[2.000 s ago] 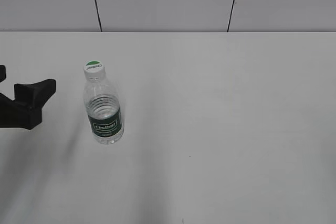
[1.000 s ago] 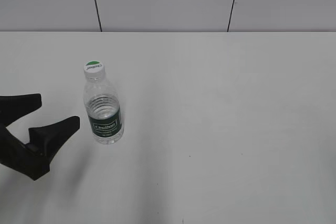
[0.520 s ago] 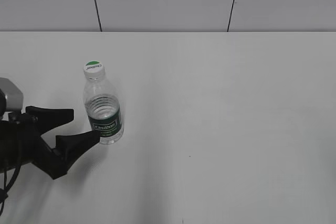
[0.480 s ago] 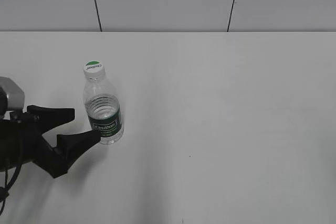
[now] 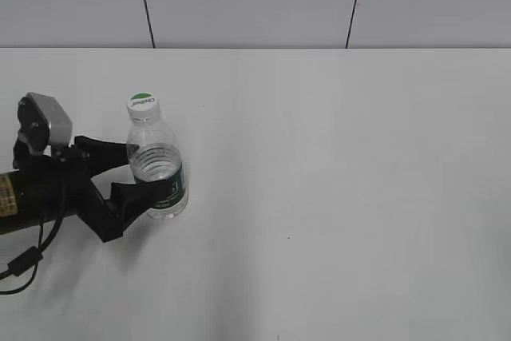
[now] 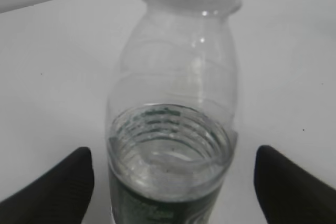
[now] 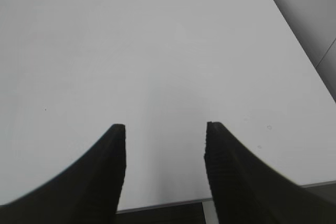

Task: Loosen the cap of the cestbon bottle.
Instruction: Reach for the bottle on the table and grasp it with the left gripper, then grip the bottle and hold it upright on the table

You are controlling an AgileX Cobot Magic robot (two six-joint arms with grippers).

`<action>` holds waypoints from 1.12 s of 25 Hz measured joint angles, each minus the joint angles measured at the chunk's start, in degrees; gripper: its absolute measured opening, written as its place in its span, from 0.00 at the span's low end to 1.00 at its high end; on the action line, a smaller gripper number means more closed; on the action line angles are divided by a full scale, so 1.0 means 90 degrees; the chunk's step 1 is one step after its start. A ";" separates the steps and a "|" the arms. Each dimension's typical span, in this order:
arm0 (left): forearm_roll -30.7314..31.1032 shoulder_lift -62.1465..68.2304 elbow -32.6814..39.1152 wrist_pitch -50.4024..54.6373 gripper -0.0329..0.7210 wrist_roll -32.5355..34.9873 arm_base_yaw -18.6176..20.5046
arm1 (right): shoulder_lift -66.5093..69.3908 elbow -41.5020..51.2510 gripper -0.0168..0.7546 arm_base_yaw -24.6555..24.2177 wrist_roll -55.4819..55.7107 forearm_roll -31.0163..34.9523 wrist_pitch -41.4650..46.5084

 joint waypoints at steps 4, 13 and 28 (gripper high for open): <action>0.0168 0.0461 -0.0435 0.0006 0.79 -0.0124 0.0000 | 0.0000 0.0000 0.52 0.0000 0.0000 0.0000 0.0000; 0.0616 0.1041 -0.1124 -0.0001 0.71 -0.0479 0.0000 | 0.0000 0.0000 0.52 0.0000 0.0000 0.0000 0.0000; 0.1710 0.1075 -0.1582 -0.0004 0.55 -0.0822 -0.0463 | 0.0000 0.0000 0.52 0.0000 0.0000 0.0000 0.0000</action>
